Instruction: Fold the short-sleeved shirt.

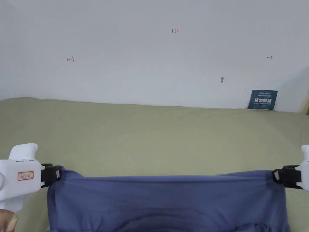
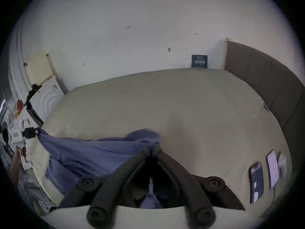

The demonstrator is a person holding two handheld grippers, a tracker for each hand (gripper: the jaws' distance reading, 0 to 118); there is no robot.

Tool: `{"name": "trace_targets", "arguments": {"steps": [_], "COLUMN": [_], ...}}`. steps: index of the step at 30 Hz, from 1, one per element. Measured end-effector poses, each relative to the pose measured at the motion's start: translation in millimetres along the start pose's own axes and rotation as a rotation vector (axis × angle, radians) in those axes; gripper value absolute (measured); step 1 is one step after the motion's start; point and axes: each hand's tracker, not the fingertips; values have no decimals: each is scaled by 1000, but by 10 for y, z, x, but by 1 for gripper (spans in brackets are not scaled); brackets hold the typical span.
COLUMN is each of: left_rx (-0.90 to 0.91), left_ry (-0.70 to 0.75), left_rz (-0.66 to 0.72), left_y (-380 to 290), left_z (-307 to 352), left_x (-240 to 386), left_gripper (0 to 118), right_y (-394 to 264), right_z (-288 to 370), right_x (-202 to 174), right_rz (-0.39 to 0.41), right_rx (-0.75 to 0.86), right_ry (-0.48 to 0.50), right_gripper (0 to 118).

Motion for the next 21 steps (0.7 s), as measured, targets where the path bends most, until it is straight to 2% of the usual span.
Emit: {"name": "trace_targets", "arguments": {"steps": [5,14,17,18,19,20,21], "left_rx": [-37,-261,-288,-315,-314,-287,-249], "left_ry": [-26,21,31,44,40,31,22], "left_rz": [37,116,142,166,174,188,220], "left_y": [-429,-1443,-1715,-1794,-1838,-1855,-1827], "left_z": [370,497,374,330,305,308,327], "left_x": [-104,-337,-486,-499,-511,-525,-537], "left_gripper": [2,2,2,2,2,6,18], "right_y": [-548,-1536,-1757,-1814,-1850,-1885,-1891], "right_z": [372,542,418,279,243,206,201], "right_x": [107,278,265,364,351,340,329], "right_rz": [-76,-127,-90,-77,-84,-81,-79], "right_rx": [-57,-212,-262,-285,-282,-279,-269], "right_ry": [6,-49,-80,-105,-106,-103,-108], "right_gripper": [0,0,0,1,1,1,4]}}
